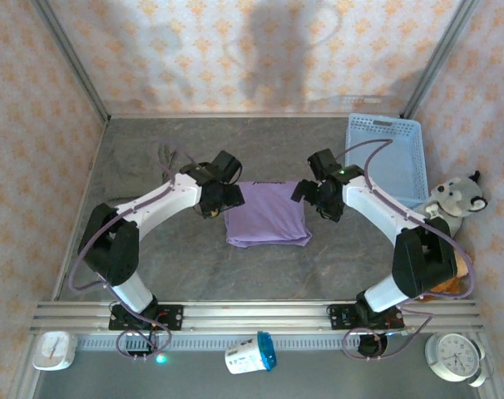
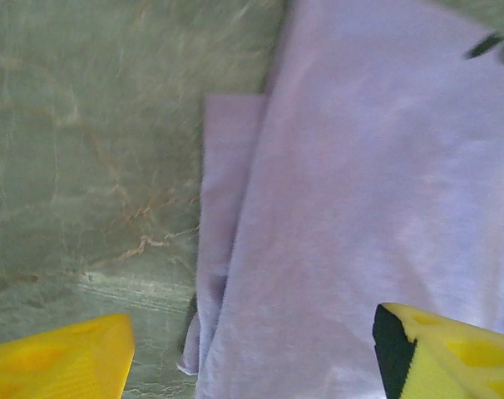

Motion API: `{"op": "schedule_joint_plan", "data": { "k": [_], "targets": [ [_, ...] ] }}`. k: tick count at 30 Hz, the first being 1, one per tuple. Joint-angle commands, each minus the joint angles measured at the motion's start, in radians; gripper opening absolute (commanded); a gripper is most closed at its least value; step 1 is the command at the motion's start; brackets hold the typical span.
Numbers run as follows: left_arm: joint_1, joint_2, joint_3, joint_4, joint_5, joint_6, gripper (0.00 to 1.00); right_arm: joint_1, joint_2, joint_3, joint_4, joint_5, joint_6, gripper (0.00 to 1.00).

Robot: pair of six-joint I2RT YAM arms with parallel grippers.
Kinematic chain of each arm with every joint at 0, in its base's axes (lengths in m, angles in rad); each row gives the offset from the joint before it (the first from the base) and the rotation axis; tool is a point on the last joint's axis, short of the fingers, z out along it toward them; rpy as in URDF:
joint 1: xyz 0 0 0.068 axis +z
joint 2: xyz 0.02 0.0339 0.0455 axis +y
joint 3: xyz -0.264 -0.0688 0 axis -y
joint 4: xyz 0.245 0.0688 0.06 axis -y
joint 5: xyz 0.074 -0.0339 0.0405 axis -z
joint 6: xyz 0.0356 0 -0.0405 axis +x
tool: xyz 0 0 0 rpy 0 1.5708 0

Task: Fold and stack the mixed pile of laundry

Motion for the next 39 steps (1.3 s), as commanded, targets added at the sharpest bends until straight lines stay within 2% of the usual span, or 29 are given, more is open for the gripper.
{"op": "schedule_joint_plan", "data": {
  "k": [1,7,17,19,22,29,33,39],
  "targets": [
    [-0.003,-0.010,-0.076,0.120,0.016,-0.141,0.76,-0.002,-0.012,0.006,-0.046,0.016,-0.063,0.99],
    [-0.025,0.033,-0.082,0.145,-0.049,-0.147,0.73,-0.002,-0.033,-0.004,-0.050,0.014,-0.070,0.99],
    [-0.081,0.215,0.015,0.111,-0.082,-0.081,0.64,-0.002,-0.079,-0.030,-0.077,0.064,-0.068,1.00],
    [-0.097,0.238,0.024,0.110,-0.093,-0.069,0.55,-0.003,-0.087,-0.036,-0.081,0.072,-0.066,1.00],
    [-0.102,0.313,0.033,0.109,-0.093,-0.053,0.32,-0.002,-0.099,-0.041,-0.085,0.078,-0.064,1.00],
    [-0.101,0.394,0.091,0.064,-0.117,0.071,0.01,-0.002,-0.100,-0.030,-0.092,0.099,-0.063,0.99],
    [-0.092,0.392,0.162,-0.012,-0.165,0.179,0.00,-0.003,-0.086,-0.009,-0.093,0.101,-0.058,0.99],
    [-0.076,0.322,0.297,-0.160,-0.318,0.396,0.00,-0.003,-0.059,0.019,-0.085,0.101,-0.039,0.99]
  ]
}}
